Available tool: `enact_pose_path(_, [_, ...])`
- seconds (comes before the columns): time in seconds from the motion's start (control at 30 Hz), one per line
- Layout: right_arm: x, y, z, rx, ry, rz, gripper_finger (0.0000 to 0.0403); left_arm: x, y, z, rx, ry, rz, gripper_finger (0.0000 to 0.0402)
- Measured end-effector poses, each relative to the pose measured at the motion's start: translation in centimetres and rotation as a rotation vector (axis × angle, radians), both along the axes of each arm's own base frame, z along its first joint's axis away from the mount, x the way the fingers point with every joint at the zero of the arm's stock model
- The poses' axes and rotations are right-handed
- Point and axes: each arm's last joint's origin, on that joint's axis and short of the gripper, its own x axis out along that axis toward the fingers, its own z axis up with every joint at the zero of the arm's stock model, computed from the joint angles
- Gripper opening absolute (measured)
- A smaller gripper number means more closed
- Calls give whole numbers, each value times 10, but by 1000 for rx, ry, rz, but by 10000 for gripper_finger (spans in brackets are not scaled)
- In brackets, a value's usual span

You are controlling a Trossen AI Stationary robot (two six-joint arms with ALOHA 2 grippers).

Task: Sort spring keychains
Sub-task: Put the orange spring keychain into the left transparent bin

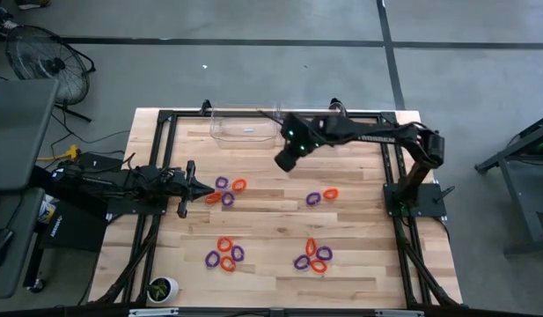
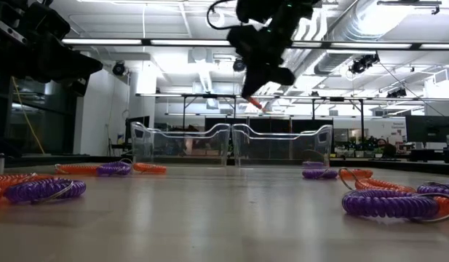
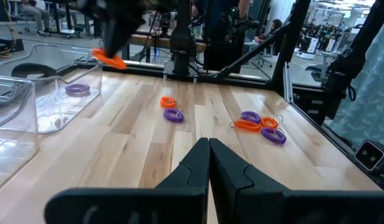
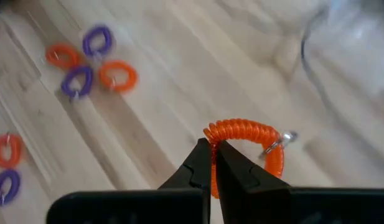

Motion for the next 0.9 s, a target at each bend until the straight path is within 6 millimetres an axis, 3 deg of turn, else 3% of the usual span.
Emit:
enact_pose_path(0.17, [25,-23,8,-55,-25,59,0,0,0,0,0,0,0,0])
enact_pose_path(0.5, [74,-72,1,-129,-66,157,0,0,0,0,0,0,0,0])
enact_pose_path(0.73, [86,-95,-10,-162,-70,167,4,0,0,0,0,0,0,0])
enact_pose_path(0.9, [87,-104,-26,-178,-30,168,31,0,0,0,0,0,0,0])
